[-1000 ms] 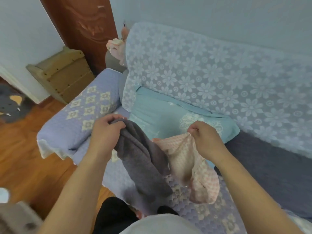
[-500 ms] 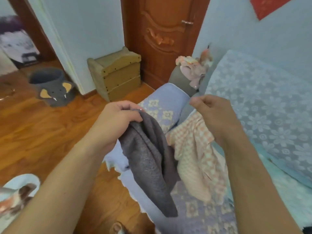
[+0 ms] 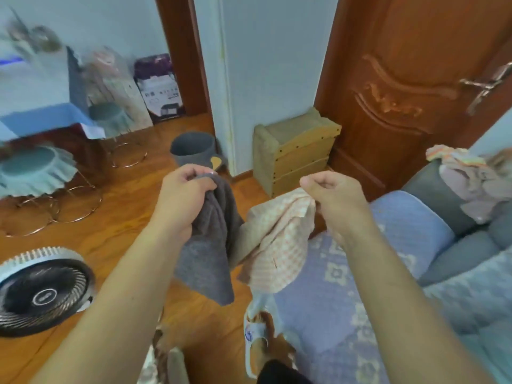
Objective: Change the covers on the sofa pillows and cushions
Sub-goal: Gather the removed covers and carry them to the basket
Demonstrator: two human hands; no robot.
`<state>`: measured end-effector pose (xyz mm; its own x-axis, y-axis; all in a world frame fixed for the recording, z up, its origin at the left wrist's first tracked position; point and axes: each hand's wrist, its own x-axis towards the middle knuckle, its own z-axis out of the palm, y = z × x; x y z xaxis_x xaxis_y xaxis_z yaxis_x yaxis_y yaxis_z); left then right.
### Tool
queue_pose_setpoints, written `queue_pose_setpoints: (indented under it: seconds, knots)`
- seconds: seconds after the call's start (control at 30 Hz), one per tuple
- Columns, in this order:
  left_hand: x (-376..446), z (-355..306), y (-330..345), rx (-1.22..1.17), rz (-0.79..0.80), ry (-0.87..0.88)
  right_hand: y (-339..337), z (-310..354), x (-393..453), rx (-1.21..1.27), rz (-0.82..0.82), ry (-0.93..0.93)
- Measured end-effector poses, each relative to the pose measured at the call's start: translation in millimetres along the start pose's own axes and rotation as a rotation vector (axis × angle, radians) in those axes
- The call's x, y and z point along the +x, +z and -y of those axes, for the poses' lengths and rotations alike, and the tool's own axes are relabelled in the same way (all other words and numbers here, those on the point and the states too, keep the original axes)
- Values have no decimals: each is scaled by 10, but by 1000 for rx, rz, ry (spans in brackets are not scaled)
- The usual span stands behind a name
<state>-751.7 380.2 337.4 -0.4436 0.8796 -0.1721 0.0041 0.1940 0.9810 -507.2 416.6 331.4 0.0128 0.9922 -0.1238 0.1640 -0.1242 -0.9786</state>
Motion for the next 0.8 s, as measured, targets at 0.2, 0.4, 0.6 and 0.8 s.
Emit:
queue_pose_setpoints:
  seconds: [0.2,0.4,0.6,0.8]
  knots:
    - [1632,155,-651,25,-172,-93,1360,-70,1518,-31,227,87]
    - [2819,22,-1231,-15,-261,-174,2666,167,2557,-121,348,83]
    - [4144,-65,-1804,-34,-310,-144,3590,514,3659,-141,223,32]
    - [5812,-103,-2296,3,-158,-131,4502,855,4675,-97,-63,-29]
